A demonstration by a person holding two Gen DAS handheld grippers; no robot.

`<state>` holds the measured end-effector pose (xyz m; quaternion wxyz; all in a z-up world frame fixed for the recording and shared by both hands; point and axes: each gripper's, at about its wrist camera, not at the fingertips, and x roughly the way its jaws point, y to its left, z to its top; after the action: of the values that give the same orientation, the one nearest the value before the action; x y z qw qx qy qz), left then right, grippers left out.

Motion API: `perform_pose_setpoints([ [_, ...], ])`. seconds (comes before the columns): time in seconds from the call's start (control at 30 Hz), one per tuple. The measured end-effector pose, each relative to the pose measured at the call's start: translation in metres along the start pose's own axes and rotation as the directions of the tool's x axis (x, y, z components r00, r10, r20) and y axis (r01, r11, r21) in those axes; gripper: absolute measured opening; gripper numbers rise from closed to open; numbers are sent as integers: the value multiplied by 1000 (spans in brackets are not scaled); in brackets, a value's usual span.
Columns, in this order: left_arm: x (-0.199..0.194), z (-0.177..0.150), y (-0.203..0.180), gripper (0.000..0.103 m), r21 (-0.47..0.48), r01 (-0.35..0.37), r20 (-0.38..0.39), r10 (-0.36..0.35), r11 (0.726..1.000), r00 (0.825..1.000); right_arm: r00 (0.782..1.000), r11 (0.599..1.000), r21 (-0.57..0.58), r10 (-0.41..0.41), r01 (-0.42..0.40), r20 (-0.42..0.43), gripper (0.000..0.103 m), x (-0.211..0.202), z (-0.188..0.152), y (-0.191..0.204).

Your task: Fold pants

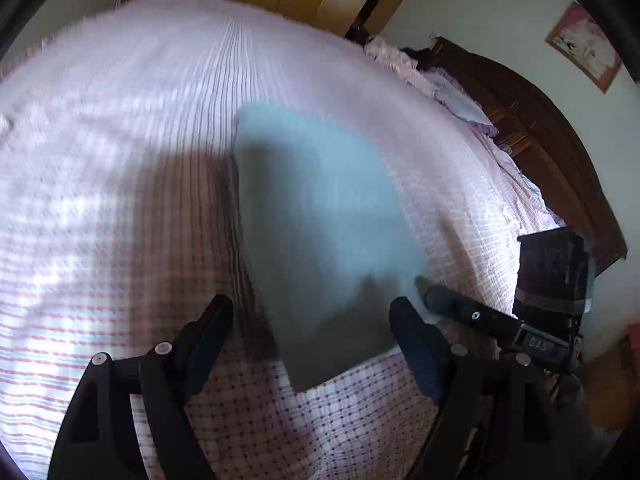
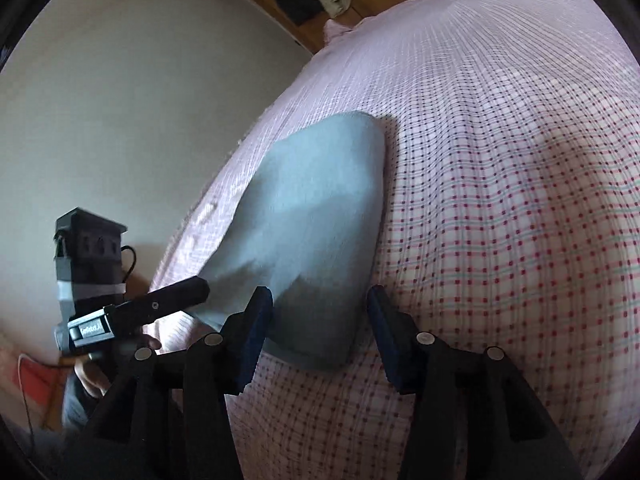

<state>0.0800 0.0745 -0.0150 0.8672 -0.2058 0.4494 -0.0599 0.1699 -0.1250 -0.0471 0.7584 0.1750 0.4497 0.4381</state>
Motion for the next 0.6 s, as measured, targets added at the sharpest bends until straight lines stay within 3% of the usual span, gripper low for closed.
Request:
perform_pose_setpoints([
  [0.2, 31, 32, 17, 84, -32, 101, 8, -101, 994, 995, 1000, 1000, -9, 2, -2, -15, 45, 37, 31, 3],
  [0.3, 52, 54, 23, 84, -56, 151, -33, -153, 987, 988, 999, 999, -20, 25, -26, -31, 47, 62, 50, 2],
  [0.43, 50, 60, 28, 83, -61, 210, -23, -211, 976, 977, 998, 998, 19, 61, -61, -31, 47, 83, 69, 1],
  [0.47, 47, 59, 32, 80, -71, 221, -10, -222, 973, 975, 998, 998, 22, 65, -64, -26, 47, 84, 69, 2],
  [0.53, 35, 54, 37, 65, -91, 201, 6, -201, 975, 980, 998, 998, 11, 61, -61, -16, 47, 76, 58, 7],
  [0.6, 22, 53, 33, 59, -88, 193, 29, -192, 977, 981, 998, 998, 0, 69, -69, -11, 46, 63, 54, 12],
])
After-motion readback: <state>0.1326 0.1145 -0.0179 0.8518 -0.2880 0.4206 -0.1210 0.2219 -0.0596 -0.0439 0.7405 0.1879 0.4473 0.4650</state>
